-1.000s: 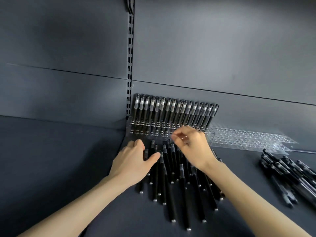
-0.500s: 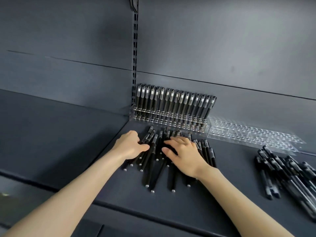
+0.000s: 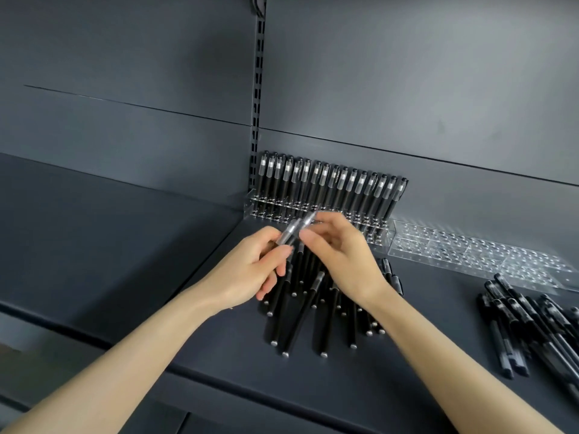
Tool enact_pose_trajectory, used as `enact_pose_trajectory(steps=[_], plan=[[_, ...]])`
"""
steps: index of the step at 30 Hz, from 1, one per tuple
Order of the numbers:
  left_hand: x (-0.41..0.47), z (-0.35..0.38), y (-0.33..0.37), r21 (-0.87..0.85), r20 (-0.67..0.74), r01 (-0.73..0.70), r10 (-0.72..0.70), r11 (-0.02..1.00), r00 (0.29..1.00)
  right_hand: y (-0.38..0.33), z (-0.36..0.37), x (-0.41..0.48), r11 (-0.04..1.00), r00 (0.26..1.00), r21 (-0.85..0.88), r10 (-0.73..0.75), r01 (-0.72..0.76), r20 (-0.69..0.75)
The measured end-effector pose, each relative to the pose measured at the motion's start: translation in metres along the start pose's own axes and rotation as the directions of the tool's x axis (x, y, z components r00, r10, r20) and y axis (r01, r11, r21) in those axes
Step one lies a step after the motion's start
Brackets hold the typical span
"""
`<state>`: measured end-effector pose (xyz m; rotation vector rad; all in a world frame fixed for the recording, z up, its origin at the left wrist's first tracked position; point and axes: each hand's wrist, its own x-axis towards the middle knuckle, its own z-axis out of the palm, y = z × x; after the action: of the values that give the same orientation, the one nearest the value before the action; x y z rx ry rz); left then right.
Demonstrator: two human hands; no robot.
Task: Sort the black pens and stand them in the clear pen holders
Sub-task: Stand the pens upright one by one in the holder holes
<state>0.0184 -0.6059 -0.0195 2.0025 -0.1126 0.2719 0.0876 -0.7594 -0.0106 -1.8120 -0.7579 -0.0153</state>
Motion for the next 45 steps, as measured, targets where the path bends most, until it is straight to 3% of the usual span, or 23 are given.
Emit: enact_pose_trajectory(steps=[3, 7, 11, 14, 16, 19, 21, 27, 38, 45], plan=[[0.006, -0.003, 0.004, -0.049, -0.074, -0.093, 0.089, 0.994, 0.993, -0.014, 0.001, 0.018, 0.985, 0.994, 0.167, -0.028, 0.045, -0.103], [0.026, -0.016, -0.004, -0.221, -0.127, -0.089, 0.062, 0.971, 0.990, -0.017, 0.001, 0.039, 0.971, 0.984, 0.232, -0.016, 0.057, -0.175], [0.054, -0.031, -0.019, -0.252, -0.140, -0.108, 0.074, 0.962, 0.987, -0.015, 0.014, 0.061, 0.948, 0.965, 0.316, 0.044, 0.041, -0.257], [0.078, -0.041, -0.028, -0.271, -0.139, -0.110, 0.074, 0.956, 0.988, -0.018, 0.017, 0.080, 0.959, 0.931, 0.260, -0.010, 0.112, -0.364], [0.096, -0.049, -0.035, -0.212, -0.214, -0.121, 0.075, 0.970, 0.974, -0.021, 0.012, 0.093, 0.967, 0.885, 0.204, -0.041, 0.152, -0.464], [0.119, -0.057, -0.043, -0.089, -0.271, -0.149, 0.120, 0.985, 0.955, -0.019, 0.006, 0.110, 0.988, 0.804, -0.020, -0.137, 0.155, -0.579], [0.124, -0.054, -0.048, -0.085, -0.290, -0.167, 0.136, 0.982, 0.947, -0.016, 0.005, 0.120, 0.984, 0.790, -0.142, -0.174, 0.111, -0.587], [0.122, -0.046, -0.062, -0.130, -0.272, -0.177, 0.137, 0.976, 0.952, 0.000, 0.009, 0.138, 0.973, 0.789, -0.219, -0.189, 0.071, -0.585], [0.122, -0.038, -0.065, -0.172, -0.268, -0.195, 0.145, 0.966, 0.952, 0.016, 0.007, 0.143, 0.881, 0.856, -0.474, -0.251, 0.007, -0.452], [0.121, -0.038, -0.065, -0.162, -0.287, -0.186, 0.134, 0.969, 0.948, 0.003, 0.003, 0.149, 0.818, 0.922, -0.574, -0.196, -0.034, -0.333]])
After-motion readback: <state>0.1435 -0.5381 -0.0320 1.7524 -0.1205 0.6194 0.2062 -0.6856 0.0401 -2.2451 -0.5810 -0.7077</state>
